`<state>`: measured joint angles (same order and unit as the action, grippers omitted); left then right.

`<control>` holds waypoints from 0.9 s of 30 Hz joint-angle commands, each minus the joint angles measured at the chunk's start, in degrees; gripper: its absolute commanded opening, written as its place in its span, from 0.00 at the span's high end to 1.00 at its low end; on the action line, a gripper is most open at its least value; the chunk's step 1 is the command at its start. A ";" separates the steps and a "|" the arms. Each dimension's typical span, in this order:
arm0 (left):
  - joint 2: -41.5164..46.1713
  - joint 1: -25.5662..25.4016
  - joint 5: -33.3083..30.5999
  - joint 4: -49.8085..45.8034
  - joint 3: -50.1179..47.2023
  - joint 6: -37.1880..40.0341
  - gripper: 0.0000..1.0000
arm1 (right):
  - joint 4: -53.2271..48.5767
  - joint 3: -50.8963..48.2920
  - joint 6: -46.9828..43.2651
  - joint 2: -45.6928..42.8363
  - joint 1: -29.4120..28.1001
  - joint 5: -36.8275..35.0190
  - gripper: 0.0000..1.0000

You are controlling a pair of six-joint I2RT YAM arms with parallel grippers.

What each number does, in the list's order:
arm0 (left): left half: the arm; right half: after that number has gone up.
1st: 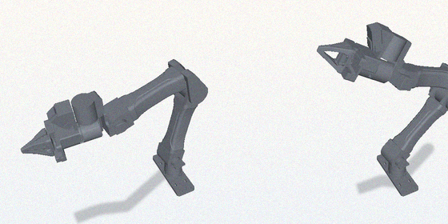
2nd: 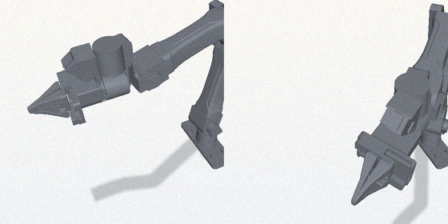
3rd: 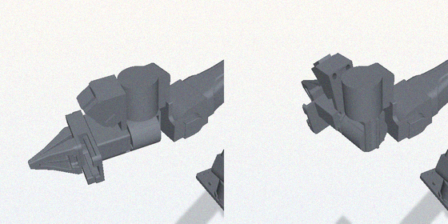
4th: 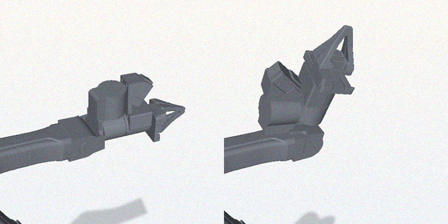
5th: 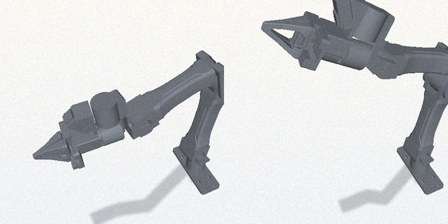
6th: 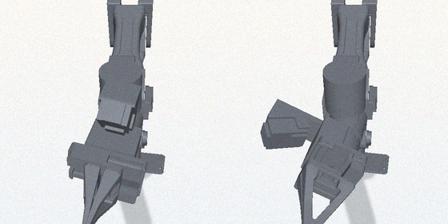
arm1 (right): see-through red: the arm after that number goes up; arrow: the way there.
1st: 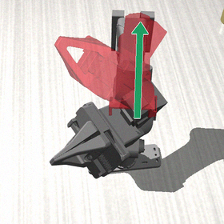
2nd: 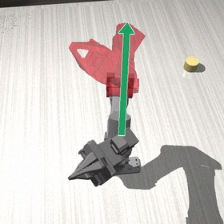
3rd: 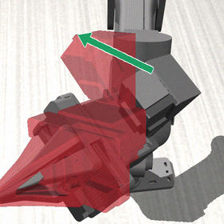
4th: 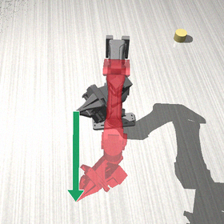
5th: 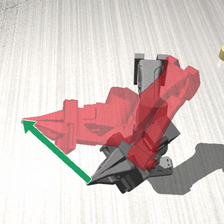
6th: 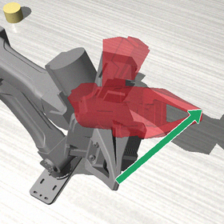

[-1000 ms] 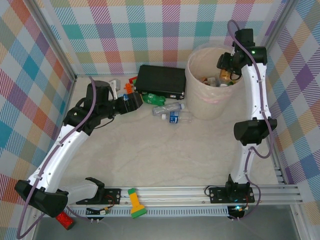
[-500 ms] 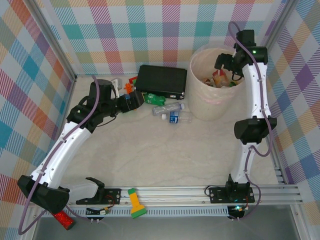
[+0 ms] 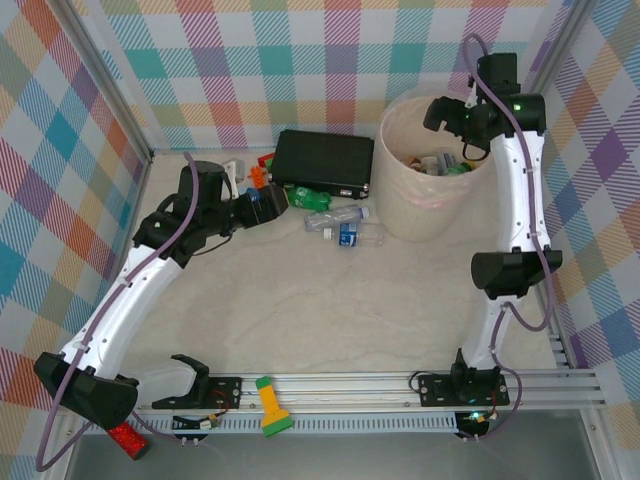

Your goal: Put the plastic bottles in the bin

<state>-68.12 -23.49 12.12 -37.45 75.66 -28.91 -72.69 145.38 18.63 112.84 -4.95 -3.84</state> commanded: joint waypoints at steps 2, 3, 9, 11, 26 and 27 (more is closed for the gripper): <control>2.19 0.18 1.85 -1.70 -1.49 1.26 0.00 | 2.87 -4.01 2.43 -5.91 -2.77 2.15 0.01; 2.56 0.19 1.90 -2.07 -1.88 1.35 0.00 | 3.51 -5.42 2.75 -7.17 -3.62 2.21 0.01; 4.03 0.20 2.14 -2.59 -4.82 1.45 0.00 | 8.10 -15.74 4.41 -14.14 -10.42 3.55 0.01; 3.79 0.19 1.70 -2.74 -5.53 1.34 0.01 | 9.40 -18.93 5.04 -16.09 -12.93 3.74 0.01; -8.02 5.32 -11.52 1.59 -7.61 -16.48 0.04 | 19.73 -33.86 5.03 -19.82 -27.30 6.21 0.01; -9.52 5.72 -10.78 3.97 -8.32 -18.88 0.06 | 19.57 -33.85 4.90 -19.71 -27.30 6.87 0.01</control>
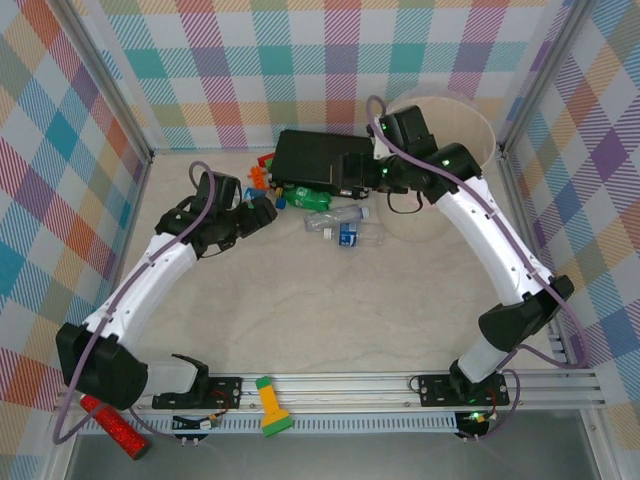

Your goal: Put the plastic bottles in the bin

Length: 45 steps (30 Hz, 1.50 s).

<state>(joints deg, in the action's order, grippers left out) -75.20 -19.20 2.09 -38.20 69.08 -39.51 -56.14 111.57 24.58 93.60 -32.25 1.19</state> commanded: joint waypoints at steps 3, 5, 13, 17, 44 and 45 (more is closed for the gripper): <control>-8.09 1.62 -0.68 10.42 -2.25 -13.58 0.09 | 3.44 -0.89 -1.08 -1.32 -0.18 2.96 0.01; -12.29 1.62 -1.12 12.34 -1.10 -16.42 0.11 | 4.86 -3.14 -0.72 -2.96 -0.35 4.13 0.01; -23.36 1.44 -8.73 18.90 0.96 -24.00 0.18 | 4.01 -7.36 -2.36 -8.08 -0.42 5.08 0.01; -27.68 1.37 -10.53 20.04 2.44 -26.57 0.22 | 3.38 -7.78 -3.91 -9.87 -0.36 3.29 0.01; -39.94 2.10 -15.73 25.38 6.40 -30.04 0.46 | -0.57 -2.85 -5.24 -7.26 -0.36 1.26 0.01; -39.78 2.28 -15.68 25.36 6.13 -29.97 0.52 | -0.47 -2.82 -5.23 -7.05 -0.36 1.43 0.01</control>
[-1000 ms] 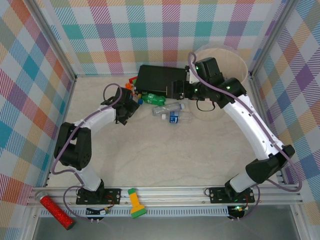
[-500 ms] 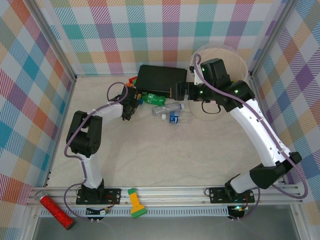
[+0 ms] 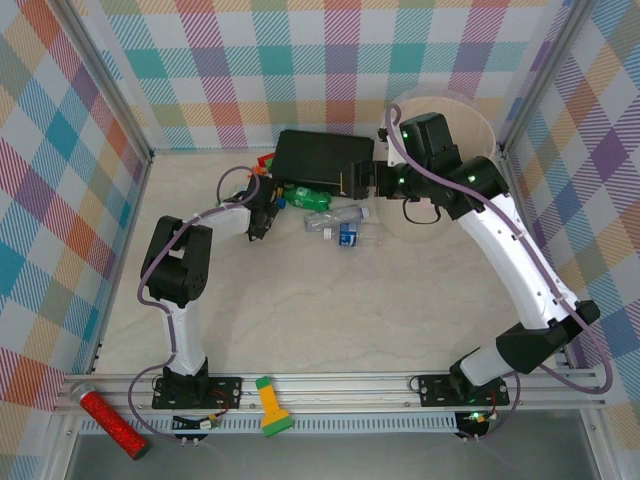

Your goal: Put the plastic bottles in the bin

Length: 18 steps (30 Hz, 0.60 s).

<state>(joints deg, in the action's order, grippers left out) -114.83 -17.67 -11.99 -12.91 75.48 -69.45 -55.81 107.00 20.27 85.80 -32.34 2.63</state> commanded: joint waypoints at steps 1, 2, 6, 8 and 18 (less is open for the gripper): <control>0.12 0.93 -1.57 0.08 -0.54 0.10 0.57 | -0.80 1.81 -0.78 0.95 -0.27 0.13 0.01; 0.50 1.04 -1.63 -0.13 -0.75 0.44 0.60 | -0.71 1.82 -0.77 0.99 -0.27 0.25 0.01; 3.35 1.15 -2.23 -1.74 -1.73 2.25 0.65 | 0.10 1.81 -0.68 1.25 -0.33 0.61 0.01; 5.59 1.15 -2.29 -2.54 -2.87 3.09 0.67 | 0.86 1.65 -0.63 1.52 -0.28 1.03 0.01; 19.88 -0.46 0.19 -8.95 -10.11 6.94 0.68 | 6.77 0.53 0.17 3.69 -0.27 3.29 0.01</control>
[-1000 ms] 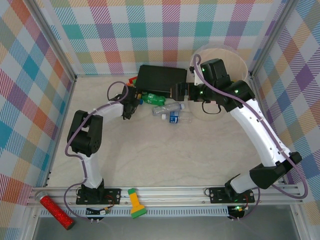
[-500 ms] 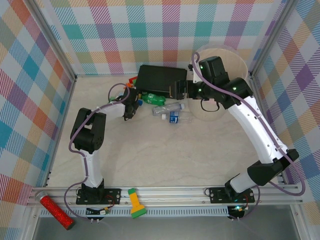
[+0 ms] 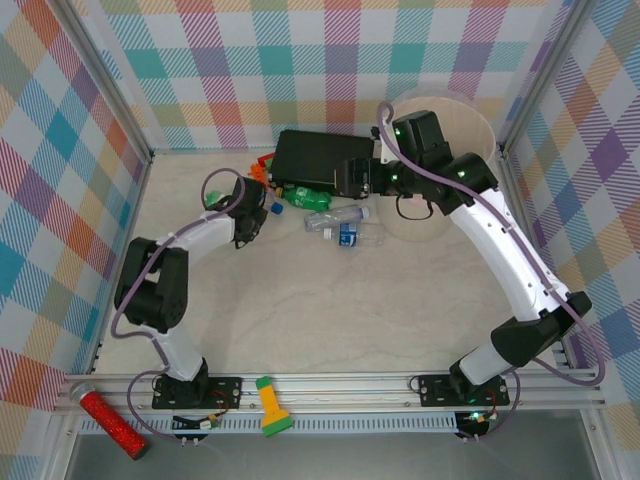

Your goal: Put the plastic bottles in the bin

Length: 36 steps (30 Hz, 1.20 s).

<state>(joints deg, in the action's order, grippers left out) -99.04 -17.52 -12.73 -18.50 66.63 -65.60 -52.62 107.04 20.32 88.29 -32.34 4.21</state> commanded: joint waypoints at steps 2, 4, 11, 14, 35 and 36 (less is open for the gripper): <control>6.70 -1.17 2.42 -5.08 -1.44 5.53 0.68 | 5.43 0.40 -0.23 1.94 -0.27 2.98 0.01; 9.77 -1.96 3.73 -6.53 -1.88 8.37 0.69 | 8.11 -0.46 0.92 2.19 -0.27 3.50 0.01; 19.01 -4.78 9.75 -8.76 -2.41 16.95 0.69 | 24.00 -11.39 6.05 -2.25 1.26 6.42 0.01; 22.08 -6.36 12.84 -8.95 -1.71 21.88 0.69 | 23.10 -10.09 6.95 -0.67 2.52 10.25 0.01; 24.68 -13.70 26.37 -6.50 2.25 37.16 0.67 | 29.08 -10.86 22.07 8.63 1.25 32.08 0.26; 24.65 -14.06 26.35 -6.34 2.34 37.11 0.67 | 29.95 -11.06 22.87 9.03 1.15 32.46 0.26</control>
<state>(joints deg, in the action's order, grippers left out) -74.78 -30.17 11.84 -26.26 66.76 -29.69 -26.96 96.90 39.77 96.09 -30.48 33.69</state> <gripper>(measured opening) 0.331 0.744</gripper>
